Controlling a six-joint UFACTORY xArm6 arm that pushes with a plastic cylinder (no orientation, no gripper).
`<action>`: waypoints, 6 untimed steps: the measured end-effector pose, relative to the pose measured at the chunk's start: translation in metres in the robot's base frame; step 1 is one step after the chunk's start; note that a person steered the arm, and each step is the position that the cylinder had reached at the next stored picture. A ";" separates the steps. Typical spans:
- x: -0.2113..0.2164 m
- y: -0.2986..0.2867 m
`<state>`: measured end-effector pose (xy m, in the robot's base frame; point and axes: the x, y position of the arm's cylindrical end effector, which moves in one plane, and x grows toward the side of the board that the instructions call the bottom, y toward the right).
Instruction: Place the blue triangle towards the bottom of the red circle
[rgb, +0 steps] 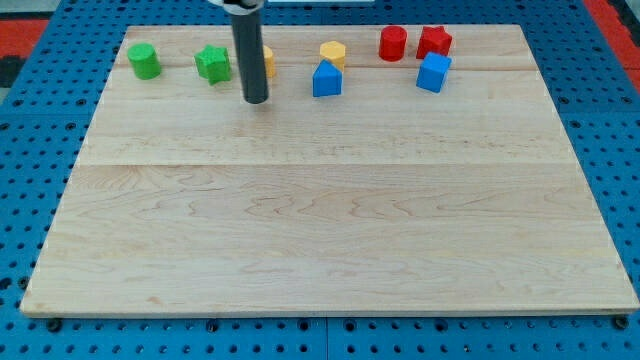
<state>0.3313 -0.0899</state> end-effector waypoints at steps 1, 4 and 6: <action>-0.019 0.018; -0.034 0.164; -0.076 0.106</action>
